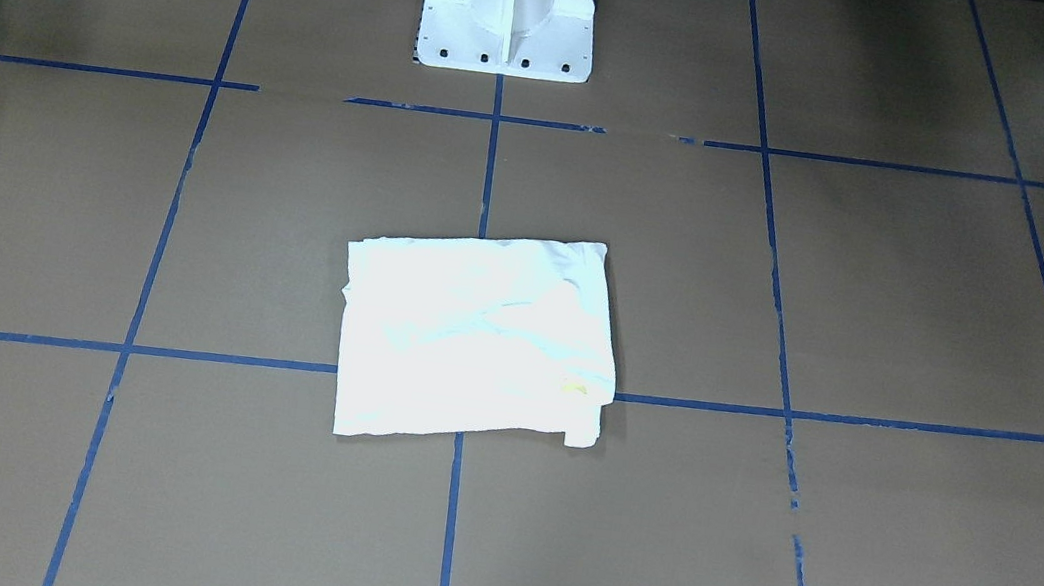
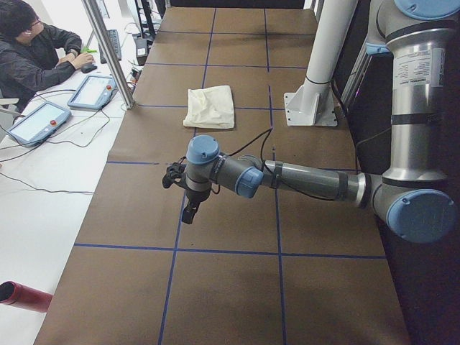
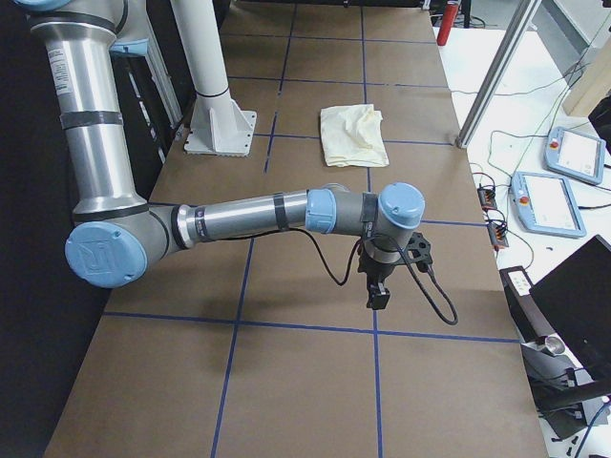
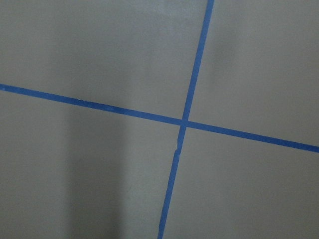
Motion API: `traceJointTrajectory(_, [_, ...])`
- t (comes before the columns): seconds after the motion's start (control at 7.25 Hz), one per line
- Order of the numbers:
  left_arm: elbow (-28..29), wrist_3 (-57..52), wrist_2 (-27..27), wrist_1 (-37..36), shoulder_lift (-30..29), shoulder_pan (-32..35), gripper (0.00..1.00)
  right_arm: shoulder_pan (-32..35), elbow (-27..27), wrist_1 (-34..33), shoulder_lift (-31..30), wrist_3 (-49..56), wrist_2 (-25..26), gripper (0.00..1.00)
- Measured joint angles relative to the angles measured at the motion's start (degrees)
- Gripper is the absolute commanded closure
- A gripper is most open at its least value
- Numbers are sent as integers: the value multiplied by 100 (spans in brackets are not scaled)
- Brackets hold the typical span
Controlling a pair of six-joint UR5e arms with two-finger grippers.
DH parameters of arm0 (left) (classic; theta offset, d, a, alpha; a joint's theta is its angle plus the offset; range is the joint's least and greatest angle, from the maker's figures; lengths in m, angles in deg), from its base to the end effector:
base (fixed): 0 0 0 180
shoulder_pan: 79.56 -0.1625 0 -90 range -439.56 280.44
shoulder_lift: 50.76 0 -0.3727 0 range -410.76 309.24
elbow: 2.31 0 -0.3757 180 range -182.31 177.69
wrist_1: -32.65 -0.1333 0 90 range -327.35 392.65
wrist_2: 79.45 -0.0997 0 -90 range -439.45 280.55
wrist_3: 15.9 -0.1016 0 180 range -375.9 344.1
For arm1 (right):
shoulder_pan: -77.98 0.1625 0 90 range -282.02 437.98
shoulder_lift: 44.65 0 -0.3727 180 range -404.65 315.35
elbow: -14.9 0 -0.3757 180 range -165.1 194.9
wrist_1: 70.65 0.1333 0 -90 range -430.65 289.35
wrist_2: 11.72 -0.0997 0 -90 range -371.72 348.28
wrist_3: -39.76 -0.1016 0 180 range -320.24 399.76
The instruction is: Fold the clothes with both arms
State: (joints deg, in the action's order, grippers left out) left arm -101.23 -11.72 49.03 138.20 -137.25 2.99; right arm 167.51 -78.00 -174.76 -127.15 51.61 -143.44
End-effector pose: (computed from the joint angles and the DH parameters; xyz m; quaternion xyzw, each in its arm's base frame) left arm -0.0082 -0.4779 0.5377 0.1380 0.3398 0.0864 0.9263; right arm 0.0615 -0.5133 0.5463 0.0052 -0.3571 -0.0888 0.9298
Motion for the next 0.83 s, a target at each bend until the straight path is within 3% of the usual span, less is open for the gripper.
traceJointTrajectory(0.28, [479,-440,30,-406,-168,477,0,230,31,12,-140,-22,-41,0])
traceJointTrajectory(0.83, [557,-833,37,-764,-206,627,0,608,58,16,-272,-32,-271,0])
